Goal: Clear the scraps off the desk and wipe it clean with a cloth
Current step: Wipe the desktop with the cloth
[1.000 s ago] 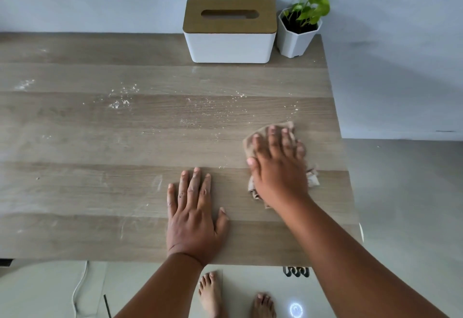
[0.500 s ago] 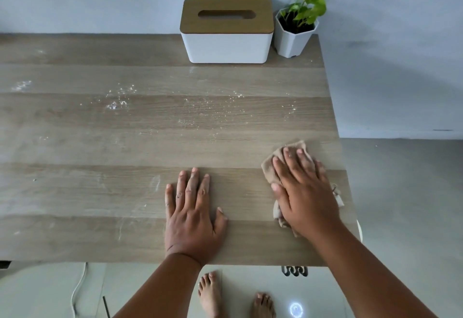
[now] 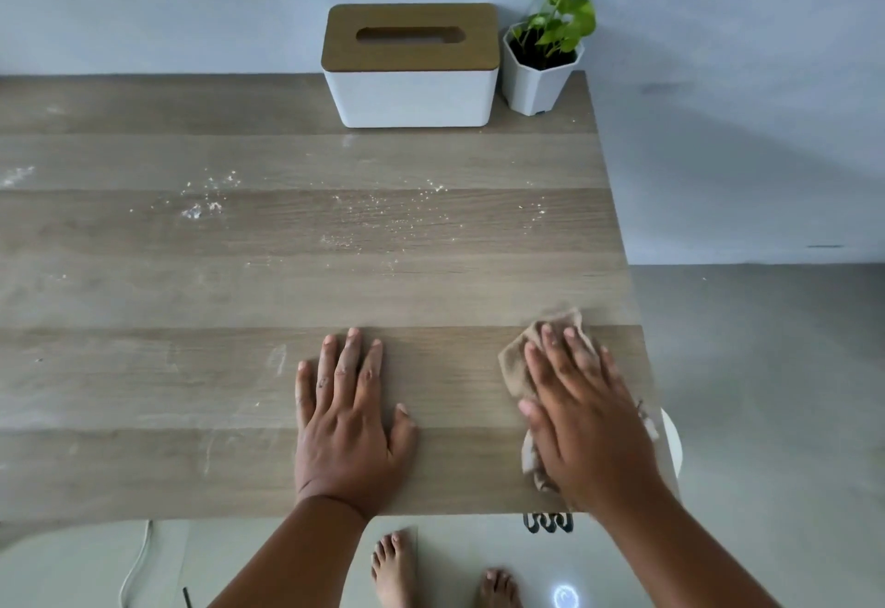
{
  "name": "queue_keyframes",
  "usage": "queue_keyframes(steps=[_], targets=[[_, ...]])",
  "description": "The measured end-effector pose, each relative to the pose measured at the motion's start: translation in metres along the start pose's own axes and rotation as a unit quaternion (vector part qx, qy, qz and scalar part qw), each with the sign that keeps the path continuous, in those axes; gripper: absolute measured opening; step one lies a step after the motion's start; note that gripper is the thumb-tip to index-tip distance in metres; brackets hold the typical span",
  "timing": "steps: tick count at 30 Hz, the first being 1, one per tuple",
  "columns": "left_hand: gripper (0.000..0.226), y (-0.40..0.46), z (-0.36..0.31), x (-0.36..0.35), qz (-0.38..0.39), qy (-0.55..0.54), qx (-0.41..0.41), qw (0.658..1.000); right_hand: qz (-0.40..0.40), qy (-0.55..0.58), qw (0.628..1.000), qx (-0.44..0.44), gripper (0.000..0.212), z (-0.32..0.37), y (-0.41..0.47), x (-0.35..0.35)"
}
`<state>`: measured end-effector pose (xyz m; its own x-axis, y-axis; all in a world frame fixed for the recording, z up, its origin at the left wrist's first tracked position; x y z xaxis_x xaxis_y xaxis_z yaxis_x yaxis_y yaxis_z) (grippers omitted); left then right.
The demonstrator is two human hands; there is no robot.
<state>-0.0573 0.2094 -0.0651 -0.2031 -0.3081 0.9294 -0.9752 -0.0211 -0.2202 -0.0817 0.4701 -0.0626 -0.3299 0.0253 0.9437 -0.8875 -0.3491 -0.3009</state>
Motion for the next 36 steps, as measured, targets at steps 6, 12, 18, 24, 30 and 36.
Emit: queue_keyframes(steps=[6,12,18,24,30,36], targets=[[0.077,0.0,-0.003,0.003,0.005,-0.005,0.004,1.0,0.005,0.029,0.984,-0.174,0.064,-0.031,0.104,0.037],[0.078,-0.002,-0.001,0.003,0.011,-0.003,0.004,1.0,0.009,0.018,0.994,-0.105,0.062,0.008,0.124,0.039],[0.078,-0.001,-0.003,0.006,0.01,-0.005,0.004,1.0,-0.005,-0.018,0.999,0.033,0.058,-0.004,0.028,0.006],[0.077,-0.001,-0.003,0.006,0.012,-0.006,0.006,1.0,-0.006,0.003,0.997,-0.08,0.06,-0.044,0.073,0.032],[0.077,0.0,0.0,0.0,-0.003,-0.003,-0.001,1.0,0.006,0.018,0.985,-0.174,0.061,-0.05,0.185,0.072],[0.078,0.001,0.001,0.0,0.006,0.004,0.004,1.0,0.036,-0.022,0.999,-0.011,0.059,-0.003,0.177,0.068]])
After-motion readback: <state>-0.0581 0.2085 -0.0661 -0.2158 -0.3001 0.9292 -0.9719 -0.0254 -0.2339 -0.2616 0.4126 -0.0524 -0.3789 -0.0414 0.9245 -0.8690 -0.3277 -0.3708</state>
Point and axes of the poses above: each hand's wrist, its own y-axis towards the middle knuckle, its own x-axis out of the back of the hand, z = x × y, the point moved 4 cm from there along y, towards the middle knuckle, and after that the axes turned 13 degrees about z, right-handed, at the moved point
